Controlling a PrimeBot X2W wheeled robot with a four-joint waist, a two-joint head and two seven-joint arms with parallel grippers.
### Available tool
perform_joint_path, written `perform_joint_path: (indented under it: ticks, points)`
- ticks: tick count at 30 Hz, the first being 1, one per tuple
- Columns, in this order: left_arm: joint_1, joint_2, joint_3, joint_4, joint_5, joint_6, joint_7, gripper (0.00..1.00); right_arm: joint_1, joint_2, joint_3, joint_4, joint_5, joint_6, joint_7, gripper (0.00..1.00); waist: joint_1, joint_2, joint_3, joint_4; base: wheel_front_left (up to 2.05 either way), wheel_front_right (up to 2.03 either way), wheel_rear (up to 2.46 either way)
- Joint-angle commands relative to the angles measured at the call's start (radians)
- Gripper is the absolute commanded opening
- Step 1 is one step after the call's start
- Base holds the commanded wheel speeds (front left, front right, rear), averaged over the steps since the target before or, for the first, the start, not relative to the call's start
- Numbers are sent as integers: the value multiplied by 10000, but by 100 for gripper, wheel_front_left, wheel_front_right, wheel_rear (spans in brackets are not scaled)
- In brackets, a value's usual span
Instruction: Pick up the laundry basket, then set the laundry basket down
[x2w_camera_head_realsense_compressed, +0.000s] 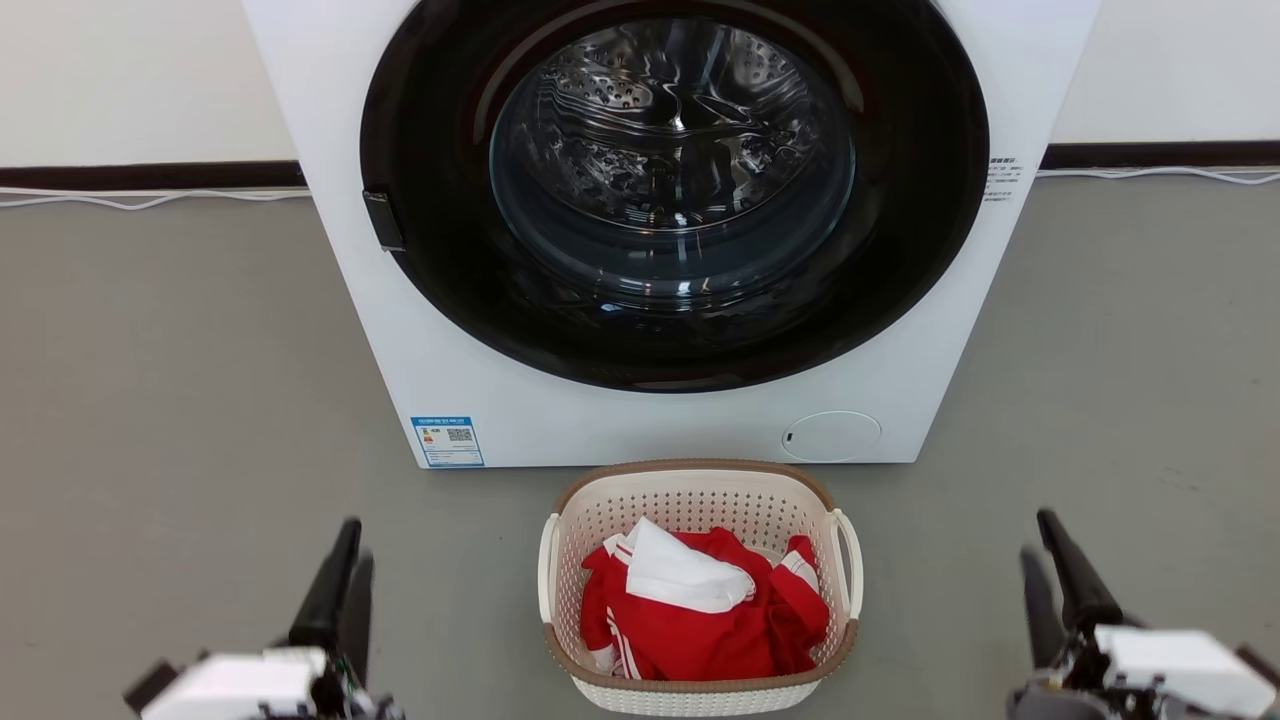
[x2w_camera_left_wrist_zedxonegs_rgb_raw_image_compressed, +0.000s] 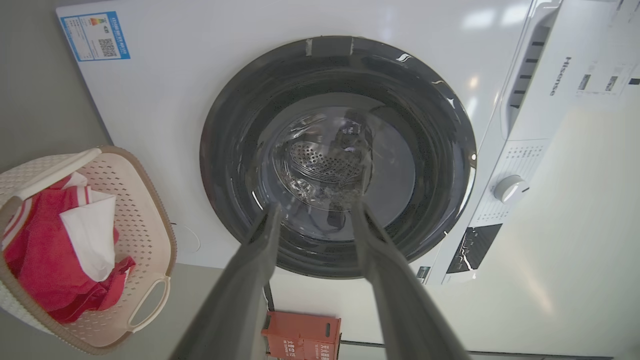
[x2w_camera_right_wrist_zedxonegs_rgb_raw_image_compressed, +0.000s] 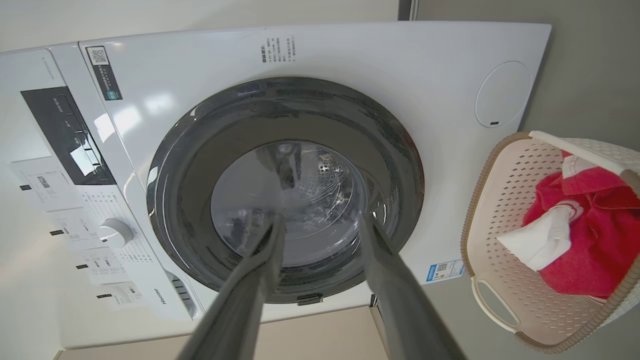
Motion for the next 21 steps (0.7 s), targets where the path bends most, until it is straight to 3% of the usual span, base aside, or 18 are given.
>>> perform_joint_path:
  ticks: [1,7,12,21]
  points:
    - [-123,22,-5,-139,3,-2,-16,100,-107,-29,3,-145,6,2,-9,100,0,-1,2,0,0,0,0]
    - [-87,34,-109,-207,41,-6,-192,100,-77,-34,80,-267,8,6,-146,100,23,-1,-10,-3,0,0,0]
    - [-36,44,-193,-271,86,-9,-337,100,-31,-47,172,-371,-79,9,-299,100,2,-1,10,-5,0,0,0]
    - [2,62,-305,-325,433,-14,-602,100,-30,-169,346,-485,-608,15,-601,100,1,-1,9,-5,0,0,0]
